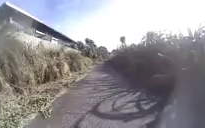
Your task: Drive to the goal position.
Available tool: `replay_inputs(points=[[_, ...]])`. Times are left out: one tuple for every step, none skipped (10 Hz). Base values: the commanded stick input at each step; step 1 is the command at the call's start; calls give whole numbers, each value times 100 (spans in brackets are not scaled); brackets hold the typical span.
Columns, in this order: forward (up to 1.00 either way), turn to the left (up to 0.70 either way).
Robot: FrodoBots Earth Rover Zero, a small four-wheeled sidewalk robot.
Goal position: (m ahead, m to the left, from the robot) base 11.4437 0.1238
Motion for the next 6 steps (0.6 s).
replay_inputs(points=[[19,0],[19,-29],[19,-61],[19,-76],[19,-76],[19,-76]])
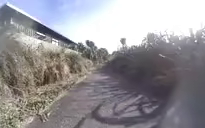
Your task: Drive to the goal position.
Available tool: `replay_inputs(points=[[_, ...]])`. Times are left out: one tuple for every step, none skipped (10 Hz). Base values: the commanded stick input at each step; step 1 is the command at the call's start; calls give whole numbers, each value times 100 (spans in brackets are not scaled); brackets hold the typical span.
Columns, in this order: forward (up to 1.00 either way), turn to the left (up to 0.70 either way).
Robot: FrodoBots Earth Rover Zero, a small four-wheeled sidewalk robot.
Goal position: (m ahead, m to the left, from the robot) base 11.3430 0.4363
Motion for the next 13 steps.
replay_inputs(points=[[19,-76],[19,-76],[19,-76],[19,-72],[19,-67],[19,-62],[20,0],[20,0],[20,0],[20,0],[20,0],[20,0],[20,0]])
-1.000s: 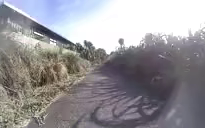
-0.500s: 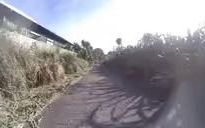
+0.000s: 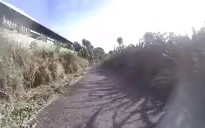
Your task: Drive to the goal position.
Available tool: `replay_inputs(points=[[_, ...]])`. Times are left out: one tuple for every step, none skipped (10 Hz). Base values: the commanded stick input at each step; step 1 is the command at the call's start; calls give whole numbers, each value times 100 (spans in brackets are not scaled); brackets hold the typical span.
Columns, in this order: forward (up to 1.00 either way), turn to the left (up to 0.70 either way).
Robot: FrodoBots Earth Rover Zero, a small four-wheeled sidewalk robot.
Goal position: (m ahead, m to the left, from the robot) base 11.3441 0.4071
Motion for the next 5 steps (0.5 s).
replay_inputs(points=[[20,0],[20,0],[20,0],[20,0],[20,0]])
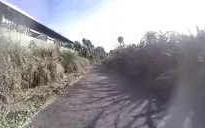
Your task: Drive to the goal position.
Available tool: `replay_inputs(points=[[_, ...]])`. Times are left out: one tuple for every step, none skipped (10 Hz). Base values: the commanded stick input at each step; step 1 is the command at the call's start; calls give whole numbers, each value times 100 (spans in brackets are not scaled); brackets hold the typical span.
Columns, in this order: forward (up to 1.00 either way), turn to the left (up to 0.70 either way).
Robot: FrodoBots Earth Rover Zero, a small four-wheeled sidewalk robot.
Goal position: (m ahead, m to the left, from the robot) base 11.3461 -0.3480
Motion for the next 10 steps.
replay_inputs(points=[[23,0],[24,0],[24,0],[24,0],[24,0],[24,0],[23,0],[23,0],[23,0],[23,0]])
